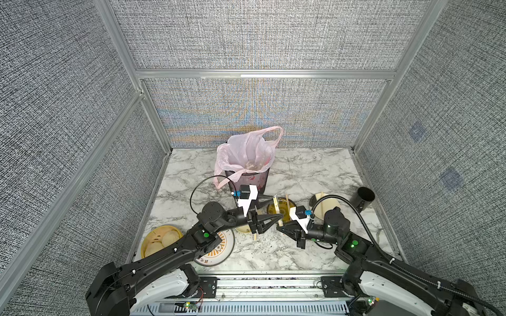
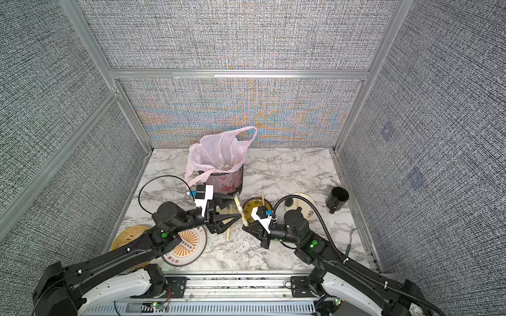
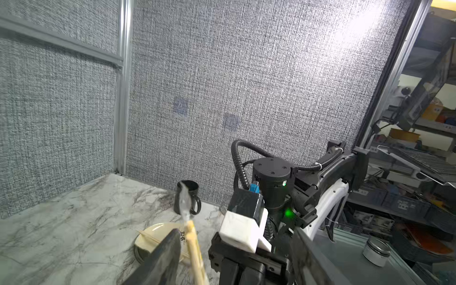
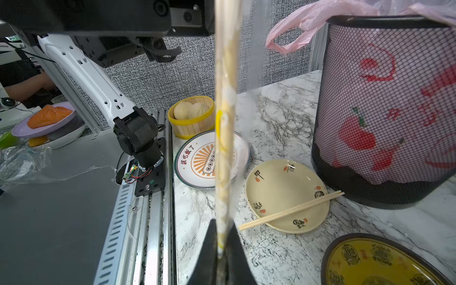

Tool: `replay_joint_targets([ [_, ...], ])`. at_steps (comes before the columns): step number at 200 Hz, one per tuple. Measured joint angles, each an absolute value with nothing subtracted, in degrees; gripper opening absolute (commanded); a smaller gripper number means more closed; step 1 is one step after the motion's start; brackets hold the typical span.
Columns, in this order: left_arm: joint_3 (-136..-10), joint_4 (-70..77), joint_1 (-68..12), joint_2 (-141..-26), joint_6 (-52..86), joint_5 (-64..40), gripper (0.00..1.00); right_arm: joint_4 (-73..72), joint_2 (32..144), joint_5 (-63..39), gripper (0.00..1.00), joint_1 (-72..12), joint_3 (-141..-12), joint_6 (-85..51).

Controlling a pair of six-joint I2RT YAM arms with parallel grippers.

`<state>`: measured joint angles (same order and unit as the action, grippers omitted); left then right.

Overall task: Remove the packaging of disposable chopsticks
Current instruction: Pick up the disposable chopsticks from the center of the board, then remove the packet bag from the disposable chopsticks.

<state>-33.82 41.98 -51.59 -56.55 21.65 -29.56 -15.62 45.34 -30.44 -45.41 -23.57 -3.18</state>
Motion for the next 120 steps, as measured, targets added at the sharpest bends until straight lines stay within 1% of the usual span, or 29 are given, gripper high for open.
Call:
replay_joint_targets([
  [34,-34.33,45.08,-51.59,-58.11,22.83,-28.49,0.43,-16.47,43.94,-30.57,0.0,-45.41,-22.59,-3.11],
  [51,-34.89,46.54,-51.59,-60.05,23.46,-28.53,0.34,-16.75,43.05,-30.52,0.0,-45.41,-21.78,-3.09],
  [74,-35.7,48.42,-51.59,-62.13,24.23,-28.71,0.21,-17.34,41.45,-30.46,0.0,-45.41,-20.97,-2.87],
  [106,-36.03,50.02,-51.59,-63.42,24.47,-29.56,0.2,-17.45,40.88,-29.76,0.0,-45.41,-20.34,-2.59],
  [120,-36.45,50.22,-51.62,-64.03,24.45,-29.78,0.29,-17.39,40.86,-29.63,0.0,-45.41,-20.29,-2.5],
])
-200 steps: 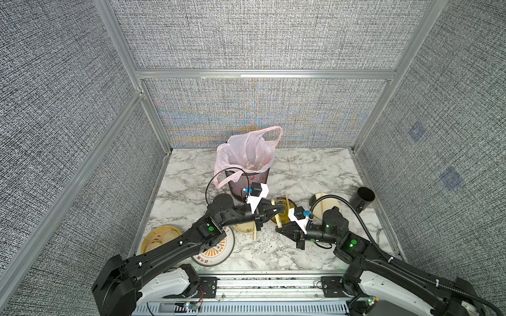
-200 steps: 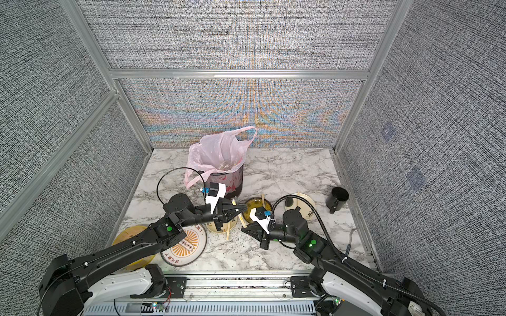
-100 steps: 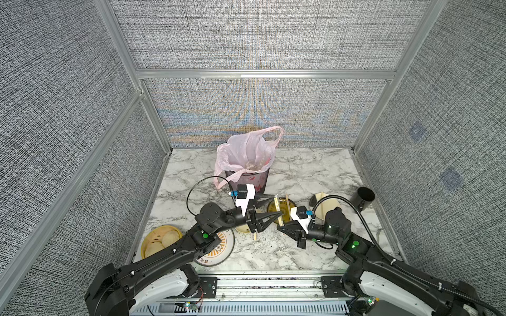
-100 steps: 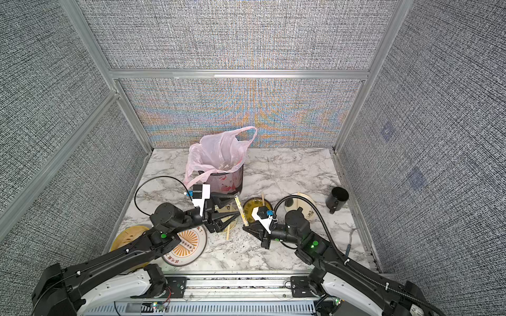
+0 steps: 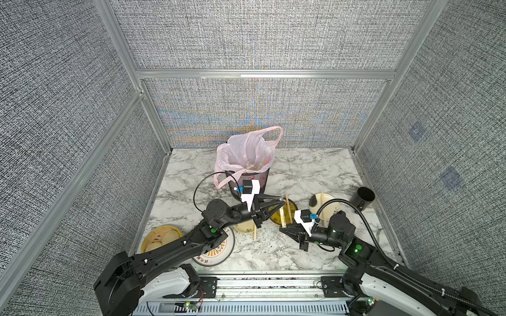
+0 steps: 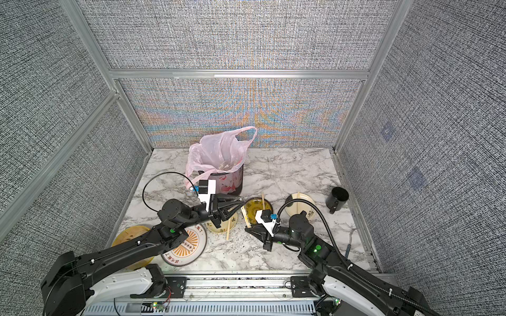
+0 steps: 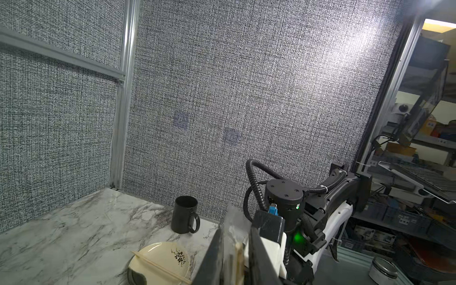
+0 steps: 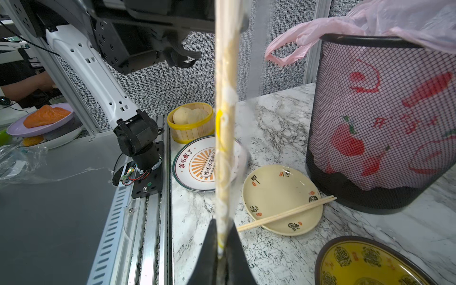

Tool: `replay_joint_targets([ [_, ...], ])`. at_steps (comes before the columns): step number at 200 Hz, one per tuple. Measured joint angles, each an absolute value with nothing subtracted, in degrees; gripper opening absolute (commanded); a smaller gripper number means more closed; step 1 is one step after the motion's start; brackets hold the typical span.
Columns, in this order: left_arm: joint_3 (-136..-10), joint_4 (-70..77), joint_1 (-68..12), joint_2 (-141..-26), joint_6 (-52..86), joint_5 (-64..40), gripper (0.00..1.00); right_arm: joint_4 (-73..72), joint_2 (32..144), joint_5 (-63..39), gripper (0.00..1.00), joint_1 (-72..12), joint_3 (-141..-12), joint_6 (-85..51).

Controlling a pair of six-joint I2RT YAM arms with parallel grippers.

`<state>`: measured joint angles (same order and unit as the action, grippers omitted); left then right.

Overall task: Remove the packaging of disposable chopsticks
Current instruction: Remove the packet bag from the disposable chopsticks.

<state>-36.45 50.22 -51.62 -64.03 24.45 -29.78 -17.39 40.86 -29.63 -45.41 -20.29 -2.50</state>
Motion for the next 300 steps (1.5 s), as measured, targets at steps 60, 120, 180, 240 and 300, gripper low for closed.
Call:
replay_joint_targets([
  [60,-40.8,50.46,-51.62,-67.77,24.88,-30.59,0.15,-17.32,41.69,-29.21,0.0,-45.41,-20.64,-2.2],
  [120,-42.5,50.78,-51.72,-71.81,25.5,-30.65,0.05,-15.94,41.93,-27.03,0.0,-45.34,-20.64,-2.57],
  [180,-43.88,51.77,-51.77,-74.59,25.45,-33.23,0.07,-14.24,40.97,-25.69,0.0,-45.34,-20.62,-3.16],
  [240,-42.7,50.94,-51.77,-73.91,24.82,-34.54,0.07,-13.76,40.93,-25.12,0.0,-45.34,-21.21,-3.07],
  [300,-41.32,52.27,-51.77,-72.9,24.62,-34.92,0.05,-12.6,39.11,-25.08,0.0,-45.39,-21.23,-2.92],
])
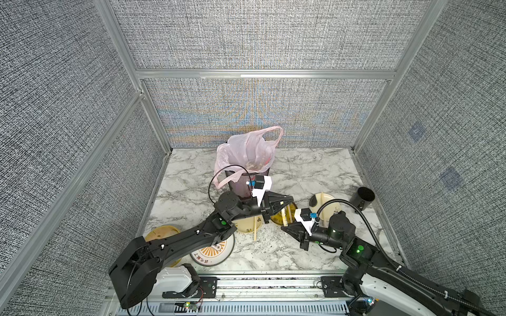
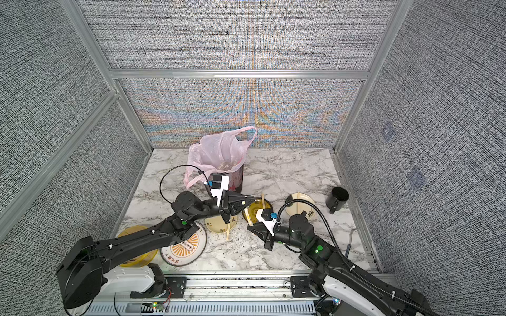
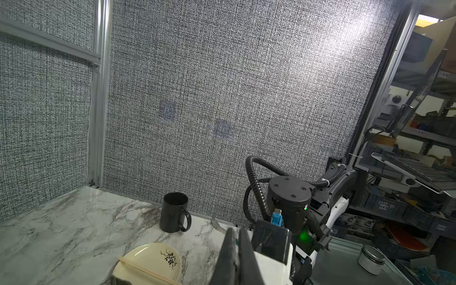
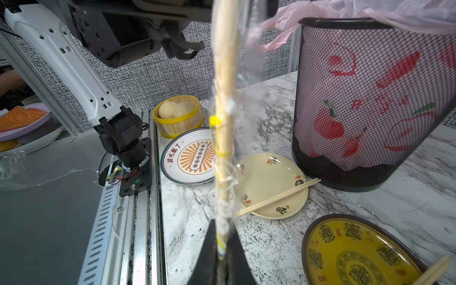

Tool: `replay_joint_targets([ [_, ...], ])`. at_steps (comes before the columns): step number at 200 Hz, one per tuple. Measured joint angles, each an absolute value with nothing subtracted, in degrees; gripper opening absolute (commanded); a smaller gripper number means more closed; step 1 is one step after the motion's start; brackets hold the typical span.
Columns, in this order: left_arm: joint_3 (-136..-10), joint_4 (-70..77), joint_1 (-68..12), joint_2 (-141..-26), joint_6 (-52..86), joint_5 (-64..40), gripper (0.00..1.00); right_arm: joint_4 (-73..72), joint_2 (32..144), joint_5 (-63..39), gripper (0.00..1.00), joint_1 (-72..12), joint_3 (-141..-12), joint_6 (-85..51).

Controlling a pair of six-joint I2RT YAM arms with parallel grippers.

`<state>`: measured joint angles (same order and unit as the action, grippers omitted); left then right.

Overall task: Remove the packaging of disposable chopsticks
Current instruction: Remove the packet bag from the disposable chopsticks.

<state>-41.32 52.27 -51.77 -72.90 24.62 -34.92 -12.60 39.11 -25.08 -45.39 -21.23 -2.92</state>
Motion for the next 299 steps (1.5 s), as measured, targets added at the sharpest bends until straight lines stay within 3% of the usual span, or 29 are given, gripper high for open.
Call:
replay_joint_targets([
  [170,-39.55,50.63,-51.81,-71.61,23.07,-34.02,0.08,-10.81,41.43,-24.69,0.0,-45.45,-25.15,-2.59],
  [198,-39.38,49.36,-51.79,-72.1,22.72,-34.68,0.0,-11.35,42.19,-24.69,0.0,-45.41,-25.17,-2.68],
  [299,-40.29,46.35,-51.77,-69.78,21.5,-35.14,0.0,-13.52,42.17,-25.54,0.0,-45.45,-25.17,-2.09],
])
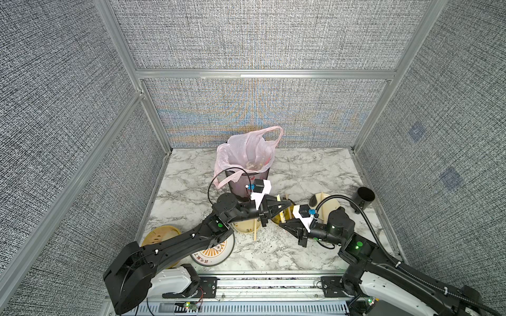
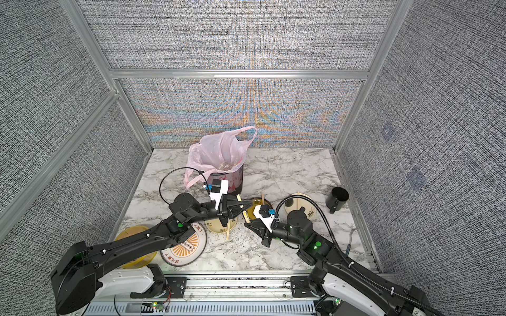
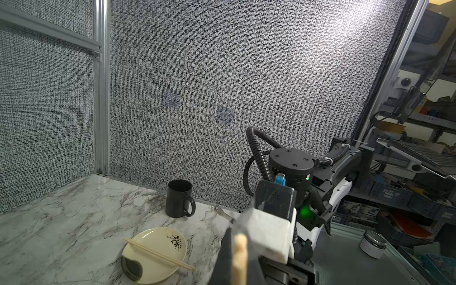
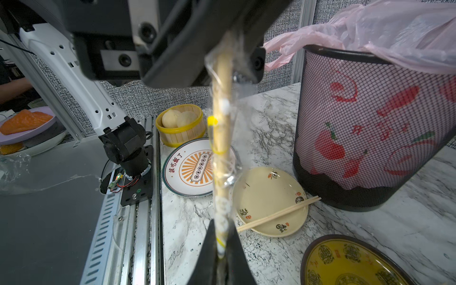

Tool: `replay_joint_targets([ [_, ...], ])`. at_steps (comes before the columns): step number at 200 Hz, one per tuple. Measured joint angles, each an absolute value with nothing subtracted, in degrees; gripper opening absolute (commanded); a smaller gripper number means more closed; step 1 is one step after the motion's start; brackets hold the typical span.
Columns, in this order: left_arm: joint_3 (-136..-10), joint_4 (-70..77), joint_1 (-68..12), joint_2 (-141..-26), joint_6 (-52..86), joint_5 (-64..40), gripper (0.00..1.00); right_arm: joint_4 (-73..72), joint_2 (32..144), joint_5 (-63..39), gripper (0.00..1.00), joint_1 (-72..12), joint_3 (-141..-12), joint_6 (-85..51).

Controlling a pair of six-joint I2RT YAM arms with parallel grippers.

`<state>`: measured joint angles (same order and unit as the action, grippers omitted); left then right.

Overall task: Remove the packaging of disposable chopsticks
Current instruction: Remove the packet bag from the disposable chopsticks.

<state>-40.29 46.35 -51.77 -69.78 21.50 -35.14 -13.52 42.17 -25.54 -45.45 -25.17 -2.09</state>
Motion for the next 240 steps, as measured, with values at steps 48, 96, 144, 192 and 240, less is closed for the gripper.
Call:
replay_joint_targets([
  [48,-39.86,48.82,-51.88,-71.9,21.74,-35.97,0.0,-10.94,41.21,-24.75,0.0,-45.28,-25.28,-1.74],
  [96,-38.87,52.56,-51.88,-73.06,22.59,-35.86,0.0,-9.32,41.12,-24.71,0.0,-45.17,-26.17,-1.43],
  [144,-37.76,55.27,-51.96,-73.43,22.59,-35.33,0.02,-6.9,41.32,-24.82,0.0,-45.17,-27.75,-0.25],
  [192,-36.67,57.8,-52.1,-74.89,22.61,-34.57,0.02,-5.76,41.98,-24.69,0.0,-45.15,-28.18,0.03],
  [240,-35.7,58.57,-52.36,-75.72,22.55,-34.7,0.05,-2.7,41.74,-24.56,0.0,-45.15,-28.42,0.08],
])
